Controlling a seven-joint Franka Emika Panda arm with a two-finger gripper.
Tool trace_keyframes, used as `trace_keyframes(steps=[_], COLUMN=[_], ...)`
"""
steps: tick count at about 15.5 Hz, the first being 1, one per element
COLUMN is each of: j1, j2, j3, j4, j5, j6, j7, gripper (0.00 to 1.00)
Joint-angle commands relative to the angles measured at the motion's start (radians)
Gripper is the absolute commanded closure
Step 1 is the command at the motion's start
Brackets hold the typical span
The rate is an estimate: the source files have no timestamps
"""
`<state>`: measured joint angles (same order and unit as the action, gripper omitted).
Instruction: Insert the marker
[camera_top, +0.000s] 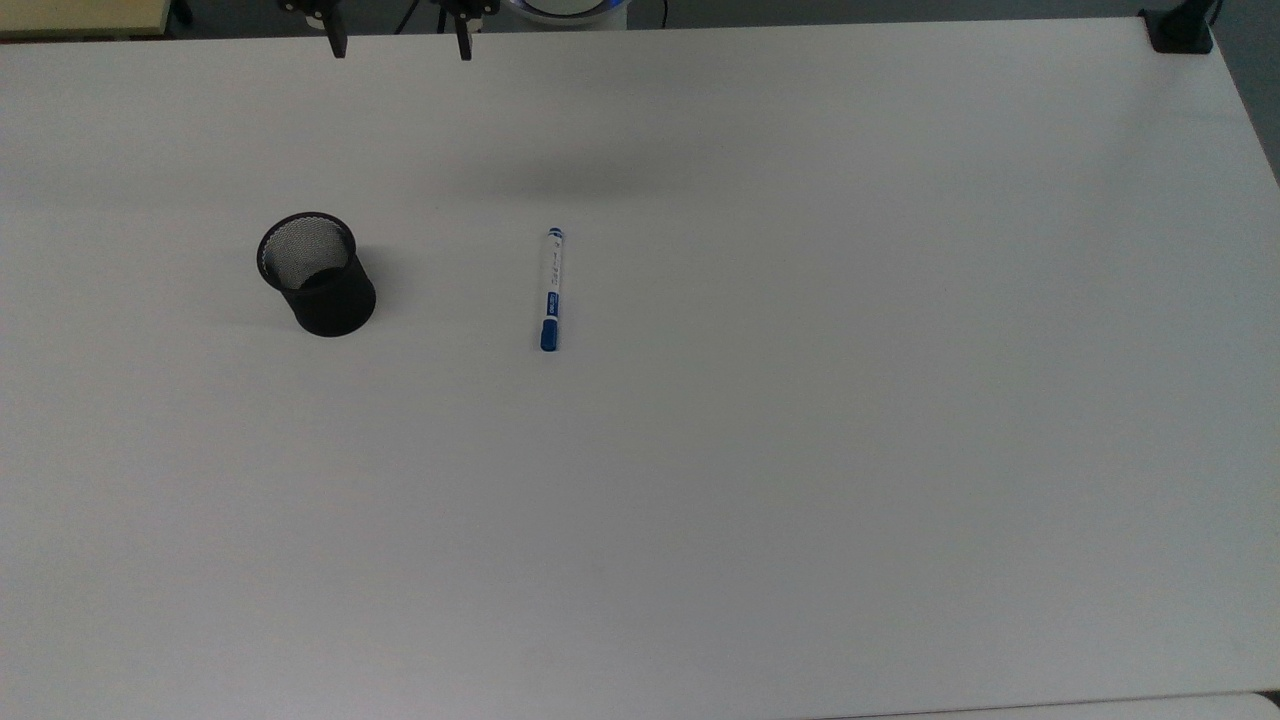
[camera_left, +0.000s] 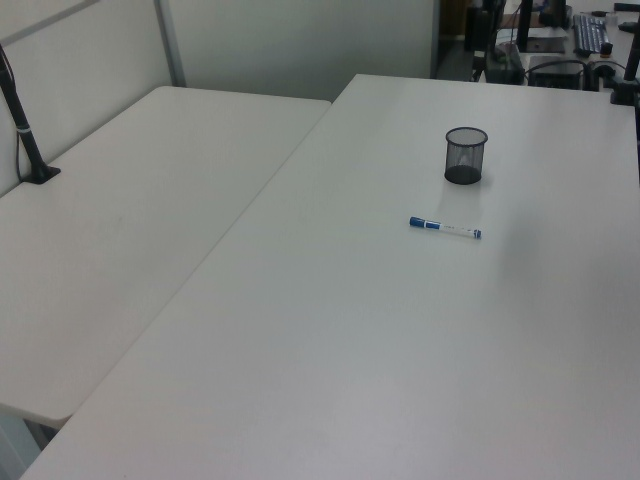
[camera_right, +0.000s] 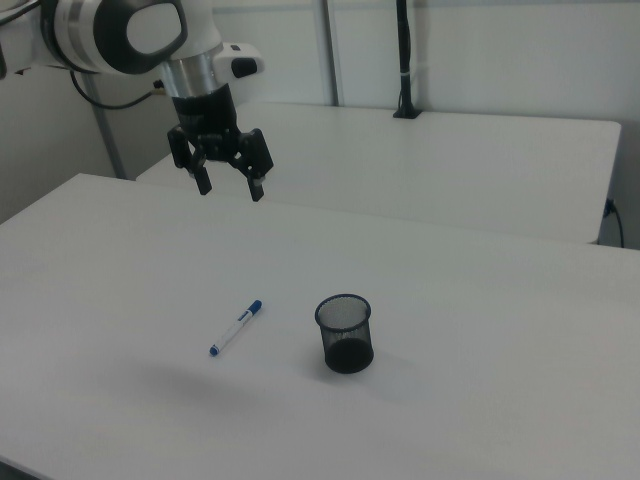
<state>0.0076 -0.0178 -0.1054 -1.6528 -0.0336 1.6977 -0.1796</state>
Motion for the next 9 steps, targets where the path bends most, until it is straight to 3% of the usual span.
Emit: trace_keyframes(steps=[1, 4, 9], j1=[-0.001, 0.002, 0.028], j2=[-0.013, 0.028, 0.107], j3=[-0.004, 0.003, 0.009], j4=[-0.050, -0.096, -0.136], j5=[-0.029, -0.031, -0.072], j6=[-0.010, -0.009, 0.087], j7=[-0.151, -0.199, -0.005], gripper=[0.00, 0.00, 0.00])
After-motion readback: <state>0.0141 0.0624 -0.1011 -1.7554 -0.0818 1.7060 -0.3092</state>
